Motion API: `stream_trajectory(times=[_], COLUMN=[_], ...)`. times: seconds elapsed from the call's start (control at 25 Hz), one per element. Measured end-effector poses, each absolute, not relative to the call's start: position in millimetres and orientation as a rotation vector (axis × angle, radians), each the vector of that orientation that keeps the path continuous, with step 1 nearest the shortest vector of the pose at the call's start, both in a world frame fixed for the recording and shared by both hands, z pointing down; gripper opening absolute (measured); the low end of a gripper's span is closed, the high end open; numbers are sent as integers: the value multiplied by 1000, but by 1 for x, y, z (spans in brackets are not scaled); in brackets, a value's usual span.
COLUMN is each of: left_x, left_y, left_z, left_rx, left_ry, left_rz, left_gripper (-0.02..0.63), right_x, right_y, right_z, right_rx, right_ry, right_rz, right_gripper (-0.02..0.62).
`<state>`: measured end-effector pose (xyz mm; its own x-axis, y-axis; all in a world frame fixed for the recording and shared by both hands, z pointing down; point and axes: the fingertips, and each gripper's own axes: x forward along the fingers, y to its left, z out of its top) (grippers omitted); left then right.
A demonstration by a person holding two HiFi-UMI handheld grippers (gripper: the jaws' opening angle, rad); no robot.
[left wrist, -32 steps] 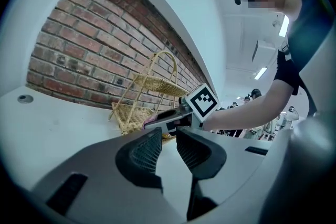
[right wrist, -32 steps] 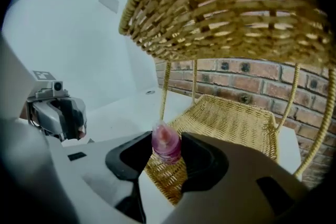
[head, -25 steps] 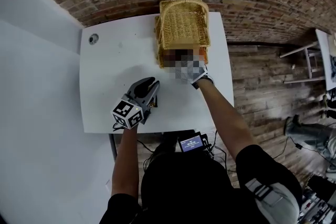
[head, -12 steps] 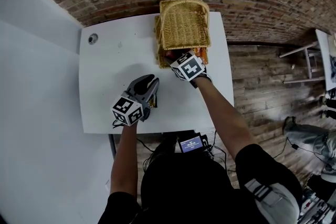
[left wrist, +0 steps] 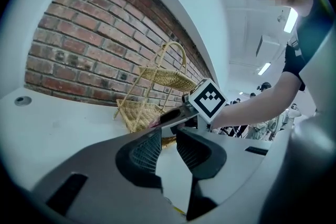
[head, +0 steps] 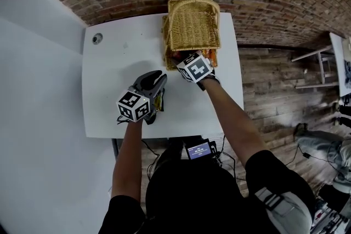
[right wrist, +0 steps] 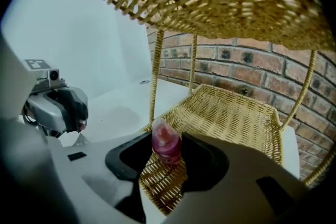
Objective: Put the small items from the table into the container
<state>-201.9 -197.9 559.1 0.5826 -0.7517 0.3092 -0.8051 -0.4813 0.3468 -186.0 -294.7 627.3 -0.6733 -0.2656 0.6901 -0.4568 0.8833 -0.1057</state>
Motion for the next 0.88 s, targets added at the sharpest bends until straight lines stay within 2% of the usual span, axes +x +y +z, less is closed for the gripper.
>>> stream_trajectory(times=[0.44, 0.64, 0.88], left_x=[-203, -200, -198], left_y=[-206, -205, -204], left_z=[563, 562, 558], left_rx=[2331, 2333, 2332], left_ry=[-1264, -1266, -1272], left_rz=[189, 197, 196], left_gripper=[85, 85, 84], right_x=[-182, -183, -179], right_y=[-290, -289, -286], right_z=[628, 620, 612], right_rx=[514, 520, 537], right_ry=[-2337, -2356, -2369], right_rz=[365, 373, 393], right_gripper=[181, 229, 242])
